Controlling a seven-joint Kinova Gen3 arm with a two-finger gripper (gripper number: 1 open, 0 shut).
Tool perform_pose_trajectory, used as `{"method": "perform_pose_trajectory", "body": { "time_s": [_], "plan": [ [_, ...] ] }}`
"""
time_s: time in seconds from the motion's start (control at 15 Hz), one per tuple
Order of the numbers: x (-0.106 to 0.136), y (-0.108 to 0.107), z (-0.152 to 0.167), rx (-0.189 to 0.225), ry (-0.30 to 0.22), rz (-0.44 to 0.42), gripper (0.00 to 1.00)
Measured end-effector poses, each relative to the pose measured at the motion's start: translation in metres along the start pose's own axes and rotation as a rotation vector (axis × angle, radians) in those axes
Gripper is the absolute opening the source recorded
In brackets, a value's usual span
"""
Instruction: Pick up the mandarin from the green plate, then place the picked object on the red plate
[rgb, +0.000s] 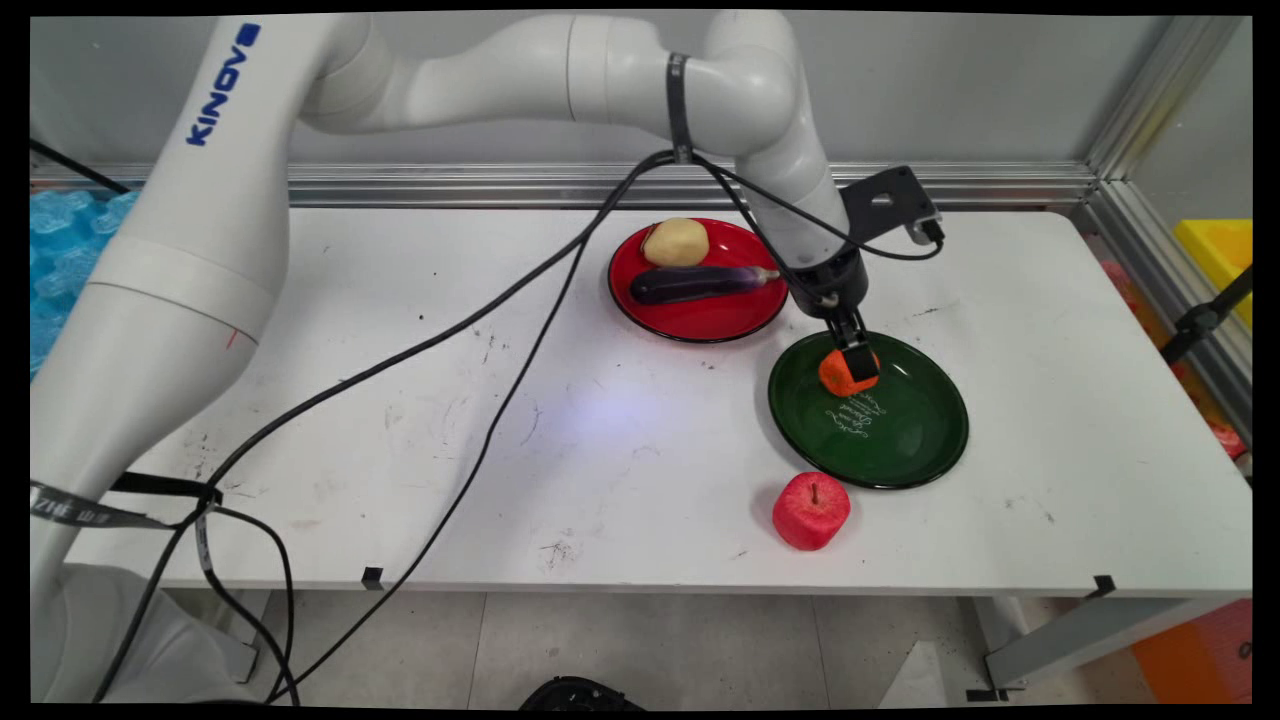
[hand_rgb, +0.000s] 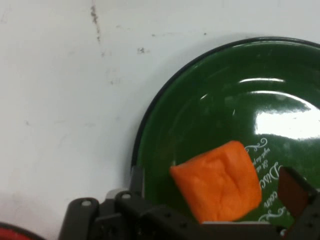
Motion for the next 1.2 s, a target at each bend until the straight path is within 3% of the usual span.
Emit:
{"method": "perform_pose_trajectory", "body": {
  "time_s": [0.4, 0.47, 1.2],
  "plan": [
    [0.001, 0.008, 0.019, -0.004, 0.009, -0.011, 1.0],
    [0.0, 0.009, 0.021, -0.006, 0.009, -0.012, 0.0],
    [0.014, 0.002, 0.014, 0.009, 0.013, -0.011, 0.0]
  ]
}}
